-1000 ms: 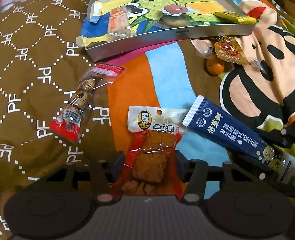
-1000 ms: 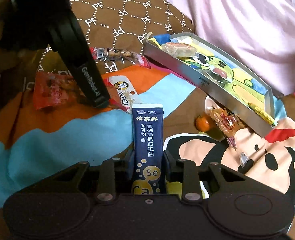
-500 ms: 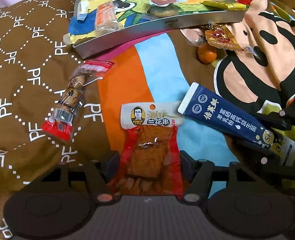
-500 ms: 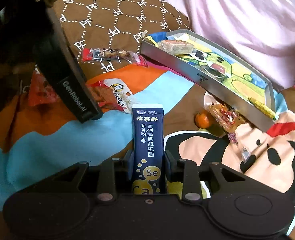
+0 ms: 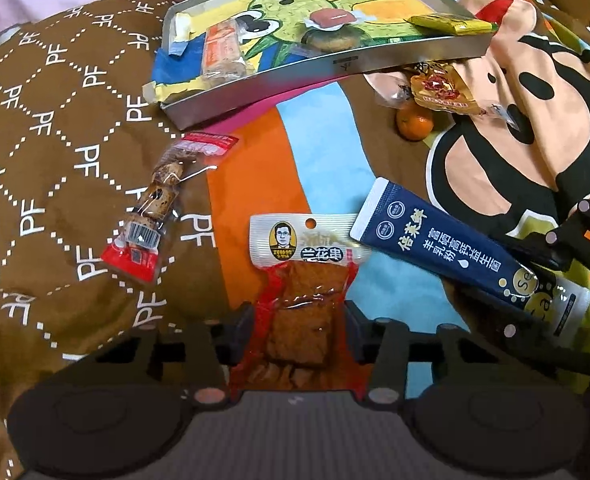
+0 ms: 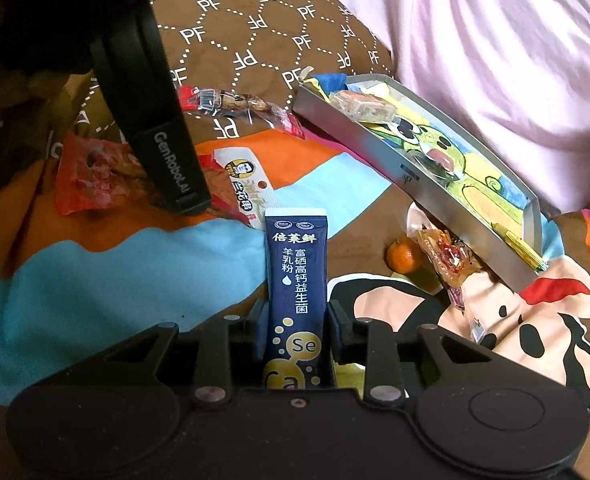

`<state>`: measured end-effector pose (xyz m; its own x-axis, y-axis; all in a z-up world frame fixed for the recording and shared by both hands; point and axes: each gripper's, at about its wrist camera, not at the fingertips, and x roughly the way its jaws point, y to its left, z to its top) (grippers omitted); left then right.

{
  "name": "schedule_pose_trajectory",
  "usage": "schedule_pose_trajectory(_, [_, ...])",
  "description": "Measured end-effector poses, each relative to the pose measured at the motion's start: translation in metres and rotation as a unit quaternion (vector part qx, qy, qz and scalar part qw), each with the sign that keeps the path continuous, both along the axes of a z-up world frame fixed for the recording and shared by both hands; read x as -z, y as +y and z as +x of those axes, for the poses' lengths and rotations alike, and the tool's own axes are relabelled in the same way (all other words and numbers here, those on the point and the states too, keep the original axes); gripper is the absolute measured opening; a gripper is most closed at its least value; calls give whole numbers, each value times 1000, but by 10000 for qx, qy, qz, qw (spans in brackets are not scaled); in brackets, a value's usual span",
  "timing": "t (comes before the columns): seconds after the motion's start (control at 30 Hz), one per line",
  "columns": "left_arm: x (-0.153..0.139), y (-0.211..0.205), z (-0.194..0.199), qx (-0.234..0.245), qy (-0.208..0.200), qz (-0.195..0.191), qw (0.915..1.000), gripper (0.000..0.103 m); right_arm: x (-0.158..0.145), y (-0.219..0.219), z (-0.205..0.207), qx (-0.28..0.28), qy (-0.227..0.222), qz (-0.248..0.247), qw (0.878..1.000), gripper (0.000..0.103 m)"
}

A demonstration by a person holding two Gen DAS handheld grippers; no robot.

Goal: Organize snacks
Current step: 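Carry red pack into tray with left tool while right tool carries blue stick in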

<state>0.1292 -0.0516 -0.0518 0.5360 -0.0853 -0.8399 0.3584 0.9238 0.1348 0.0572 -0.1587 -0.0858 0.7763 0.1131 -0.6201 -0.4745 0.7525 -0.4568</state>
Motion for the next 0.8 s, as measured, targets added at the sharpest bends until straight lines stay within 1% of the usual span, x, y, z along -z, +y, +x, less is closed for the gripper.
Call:
schedule_pose_trajectory(0.13, [-5,6,-1,-141,-5,-182,9997,48,0,-1,1,-12,-16,-9,10000,31])
schedule_pose_trajectory(0.37, [-5,4,-6,-182,-42,-176,9997,48,0,0,-1,-47,-69,-74,9999,31])
schedule_pose_trajectory(0.47, [-6,5,-7,-197,-70,-232,9995,48,0,0,-1,-46,-95,-78,9999,31])
schedule_pose_trajectory(0.63, [-10,10,-8,-244,-159,-410,9987,47,0,2,-3,-60,-314,-247,9992,31])
schedule_pose_trajectory(0.8, [-13,10,-11,-310,-341,-486,9978,47,1,3,-4,-58,-541,-513,9972,31])
